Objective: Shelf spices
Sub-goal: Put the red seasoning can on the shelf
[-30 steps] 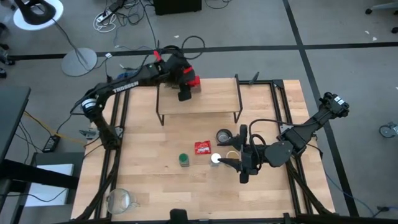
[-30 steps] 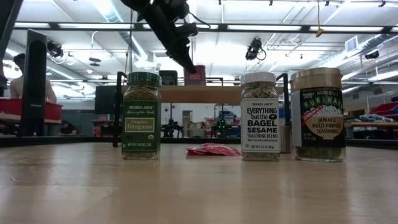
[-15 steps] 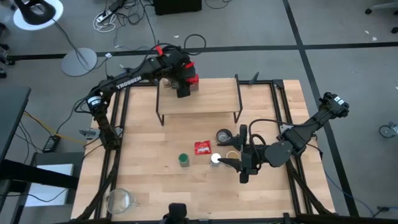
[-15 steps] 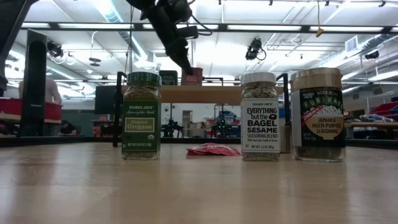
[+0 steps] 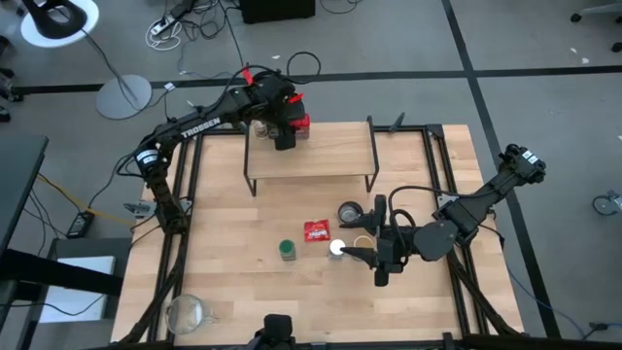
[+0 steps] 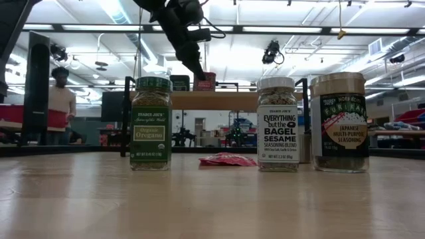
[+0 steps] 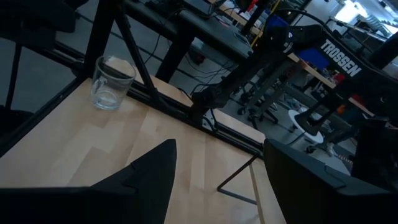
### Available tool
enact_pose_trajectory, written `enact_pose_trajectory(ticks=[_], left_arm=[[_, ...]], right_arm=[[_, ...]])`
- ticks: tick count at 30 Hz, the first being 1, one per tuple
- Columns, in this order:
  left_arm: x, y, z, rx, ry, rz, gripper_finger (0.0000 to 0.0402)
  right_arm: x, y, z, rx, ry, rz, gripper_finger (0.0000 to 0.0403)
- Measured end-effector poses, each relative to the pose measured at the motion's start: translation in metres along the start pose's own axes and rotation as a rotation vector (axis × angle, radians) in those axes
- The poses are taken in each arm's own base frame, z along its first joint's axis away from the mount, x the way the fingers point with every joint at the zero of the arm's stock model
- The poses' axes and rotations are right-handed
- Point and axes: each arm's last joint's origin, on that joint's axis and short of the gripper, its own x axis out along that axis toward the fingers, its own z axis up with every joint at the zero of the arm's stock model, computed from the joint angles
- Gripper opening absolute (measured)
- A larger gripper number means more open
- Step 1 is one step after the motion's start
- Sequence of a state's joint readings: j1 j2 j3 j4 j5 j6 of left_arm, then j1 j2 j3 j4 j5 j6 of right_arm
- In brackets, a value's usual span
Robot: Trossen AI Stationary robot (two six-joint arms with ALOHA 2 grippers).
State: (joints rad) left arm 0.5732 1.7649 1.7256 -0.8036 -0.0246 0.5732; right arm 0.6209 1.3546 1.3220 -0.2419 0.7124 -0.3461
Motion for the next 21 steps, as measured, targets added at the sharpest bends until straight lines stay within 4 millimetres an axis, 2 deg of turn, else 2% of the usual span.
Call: enact_pose_trajectory(ticks=[16,21], left_arm=[[0.0000,0.0015,-0.0011,-0.004,0.003,0.002,0.0195],[0.0001,0.0015,-0.0012,-0.004,0.003,0.002,0.0229]], right_arm=[[0.0000,0.0001,0.0000,0.003,0.000,0.000,0.0240],[-0.0001,0.0000,0.0000,0.003,0.000,0.001,0.0240]])
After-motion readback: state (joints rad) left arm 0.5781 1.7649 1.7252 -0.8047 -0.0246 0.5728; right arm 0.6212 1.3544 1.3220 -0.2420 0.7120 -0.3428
